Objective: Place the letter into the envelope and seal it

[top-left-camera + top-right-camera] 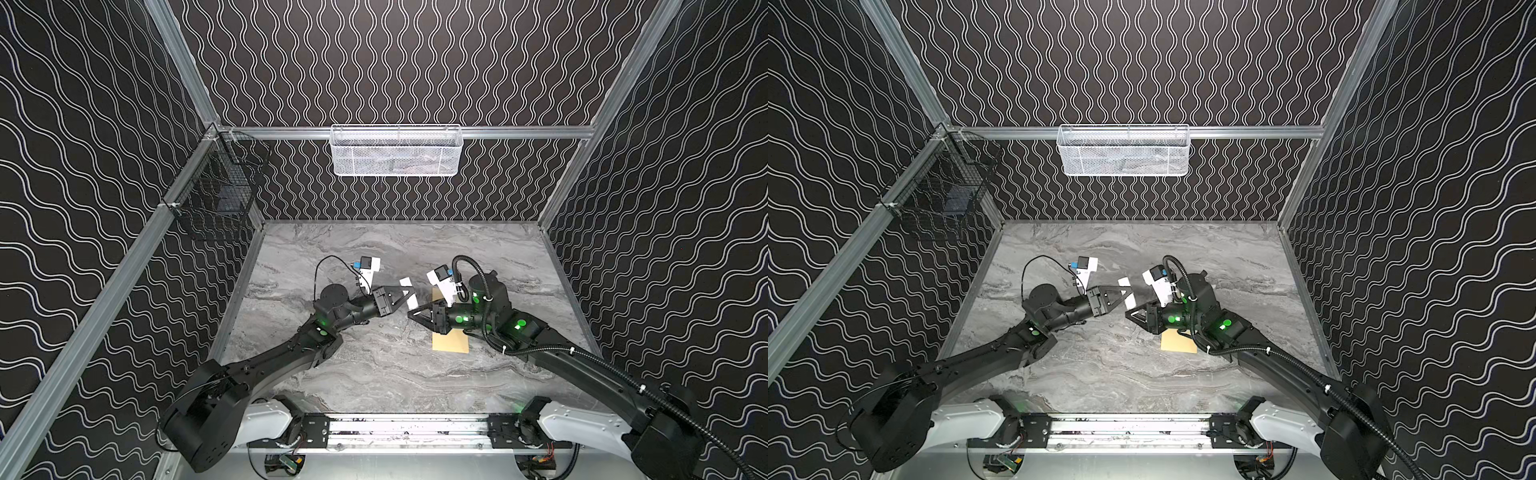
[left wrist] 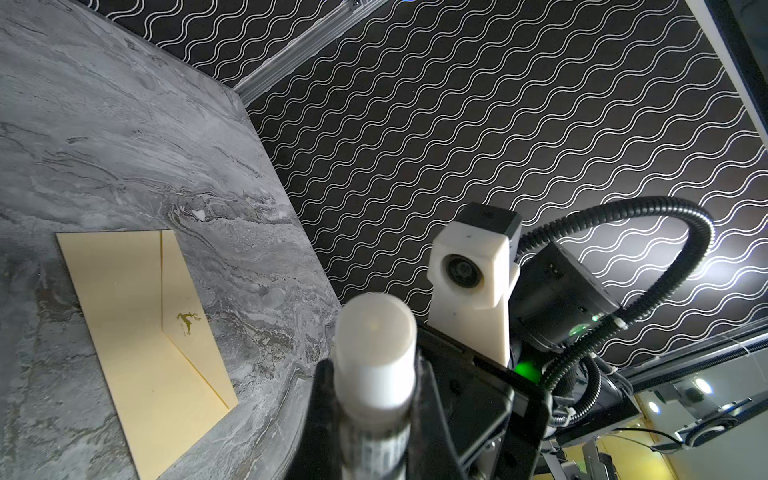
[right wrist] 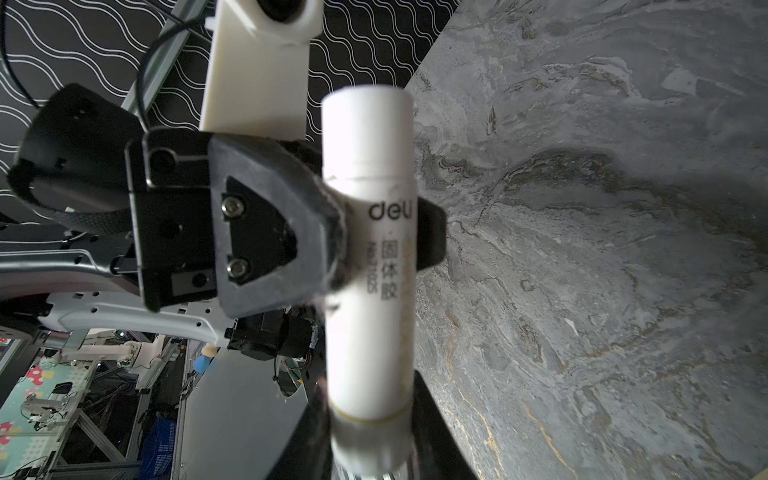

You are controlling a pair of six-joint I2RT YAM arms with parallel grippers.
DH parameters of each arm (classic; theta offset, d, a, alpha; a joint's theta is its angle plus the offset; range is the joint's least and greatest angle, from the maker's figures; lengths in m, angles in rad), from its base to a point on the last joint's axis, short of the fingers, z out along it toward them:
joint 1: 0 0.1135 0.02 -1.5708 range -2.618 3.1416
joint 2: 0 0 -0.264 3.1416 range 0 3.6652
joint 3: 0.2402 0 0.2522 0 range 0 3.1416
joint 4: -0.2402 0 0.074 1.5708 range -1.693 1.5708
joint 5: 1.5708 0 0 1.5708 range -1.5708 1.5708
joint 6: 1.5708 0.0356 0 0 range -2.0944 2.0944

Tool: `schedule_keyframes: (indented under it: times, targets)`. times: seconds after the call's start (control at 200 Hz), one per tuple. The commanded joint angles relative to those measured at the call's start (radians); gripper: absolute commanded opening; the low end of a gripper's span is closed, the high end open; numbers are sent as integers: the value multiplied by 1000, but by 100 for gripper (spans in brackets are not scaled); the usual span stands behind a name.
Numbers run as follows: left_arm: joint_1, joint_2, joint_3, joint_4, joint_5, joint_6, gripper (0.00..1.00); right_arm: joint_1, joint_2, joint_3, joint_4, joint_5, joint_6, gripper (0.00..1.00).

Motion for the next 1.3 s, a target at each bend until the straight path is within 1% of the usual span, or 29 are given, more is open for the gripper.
schedule_keyframes:
  times: [0.0,0.03,0.09,0.17,0.285,0.335,0.435,0.506,0.581,0.626,0.781,0.846,0.971,1.031,1.121,1.236,1.296]
  targets:
    - [0,12,34,13,35,-23,0,-6,-30,2,-27,63,2,75]
    - [2,20,46,-7,46,-23,0,-16,-46,-5,-31,73,5,80]
    - [3,45,66,-21,71,-33,0,-49,-75,-16,-49,54,2,86]
    - [4,89,98,-21,106,-51,0,-103,-104,-19,-95,15,-11,89]
    - [5,159,162,-67,154,-38,0,-157,-122,-1,-163,-54,-40,90]
    - [5,200,178,-12,177,-67,0,-165,-127,5,-176,-80,-46,90]
    - [3,302,214,163,223,-178,0,-173,-130,-3,-179,-109,-45,89]
    - [1,351,239,229,240,-221,0,-180,-129,-16,-166,-138,-32,86]
    - [2,364,254,209,240,-209,0,-184,-132,-28,-147,-150,-13,84]
    - [1,371,261,203,242,-209,0,-186,-135,-41,-130,-152,0,81]
    - [1,405,260,292,253,-267,0,-209,-125,-66,-105,-172,28,70]
    - [1,407,256,289,254,-265,0,-219,-122,-70,-85,-191,40,65]
    - [-1,415,246,305,253,-271,0,-228,-117,-66,-59,-212,53,61]
    - [-2,419,243,316,251,-278,0,-230,-108,-64,-42,-223,62,57]
    - [-2,426,241,326,249,-282,0,-232,-87,-51,-52,-236,56,53]
    - [-3,432,235,335,244,-287,0,-233,-79,-50,-41,-249,66,44]
    - [-3,437,236,339,245,-289,0,-235,-80,-51,-45,-242,65,41]
